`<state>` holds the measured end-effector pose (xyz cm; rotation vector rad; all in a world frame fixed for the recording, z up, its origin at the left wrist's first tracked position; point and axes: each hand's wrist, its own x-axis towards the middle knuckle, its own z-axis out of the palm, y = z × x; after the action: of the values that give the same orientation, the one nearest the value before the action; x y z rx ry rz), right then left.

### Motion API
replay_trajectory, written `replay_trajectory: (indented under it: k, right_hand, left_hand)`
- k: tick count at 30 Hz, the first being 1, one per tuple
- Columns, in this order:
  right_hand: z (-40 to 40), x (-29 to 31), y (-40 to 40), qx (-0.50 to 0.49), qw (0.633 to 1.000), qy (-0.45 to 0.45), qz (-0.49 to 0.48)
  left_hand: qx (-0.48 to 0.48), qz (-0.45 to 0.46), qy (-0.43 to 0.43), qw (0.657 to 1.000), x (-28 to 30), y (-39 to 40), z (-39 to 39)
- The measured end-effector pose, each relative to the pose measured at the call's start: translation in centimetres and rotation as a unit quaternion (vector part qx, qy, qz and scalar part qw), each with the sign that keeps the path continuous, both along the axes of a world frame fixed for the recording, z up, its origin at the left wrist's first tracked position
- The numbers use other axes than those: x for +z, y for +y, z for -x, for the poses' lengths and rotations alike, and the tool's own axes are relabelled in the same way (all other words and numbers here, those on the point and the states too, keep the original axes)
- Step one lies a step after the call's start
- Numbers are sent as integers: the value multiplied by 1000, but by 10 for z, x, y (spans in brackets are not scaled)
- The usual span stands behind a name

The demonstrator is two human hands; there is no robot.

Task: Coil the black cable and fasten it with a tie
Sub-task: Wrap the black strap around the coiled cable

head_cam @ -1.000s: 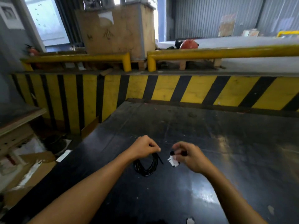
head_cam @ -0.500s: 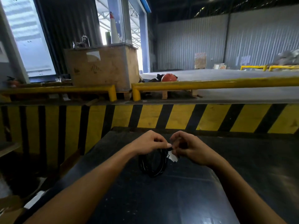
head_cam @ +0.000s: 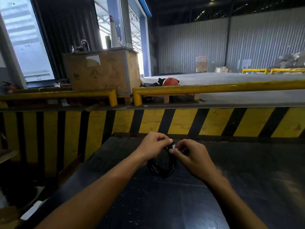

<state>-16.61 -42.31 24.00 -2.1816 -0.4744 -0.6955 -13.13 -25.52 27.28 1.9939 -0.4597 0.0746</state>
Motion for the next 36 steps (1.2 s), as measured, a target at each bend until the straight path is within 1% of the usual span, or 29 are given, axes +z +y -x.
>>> replay_trajectory:
  k: [4,9,14,16,19,21,23,25,27,29,31,36]
  right_hand:
    - [0,1,1,6,1000,7,-5]
    - [-2,-1,2,-23,1000,-10,-1]
    - [-2,2,-4,2,1000,5,5]
    - [-3,7,-8,-5,1000,5,-22]
    - [-5,17,-14,-21,999,-1,-41]
    - [-7,24,-23,-29,996,13,-88]
    - [-8,31,-34,-36,989,18,-141]
    - [-7,34,-36,-41,989,13,-141]
    - [-5,36,-32,-35,989,2,-141]
    - [-3,38,-31,-40,990,-20,-130]
    - [-2,42,-34,-64,992,-50,-96]
    - [-5,47,-28,-98,988,-105,49]
  left_hand:
    - [-2,28,19,999,2,0,3]
    - [-11,35,25,999,2,-2,7]
    - [-16,43,29,999,3,-5,11]
    - [-23,56,16,998,3,-8,14]
    - [-15,77,-29,997,6,-11,16]
    - [-8,95,-39,995,10,-9,16]
    - [-16,99,-38,994,12,-5,19]
    - [-30,102,-27,994,11,-2,22]
    - [-40,128,-5,991,10,-1,24]
    - [-47,162,10,986,10,1,25]
    - [-48,185,5,982,10,4,26]
    - [-70,237,-2,969,16,5,30]
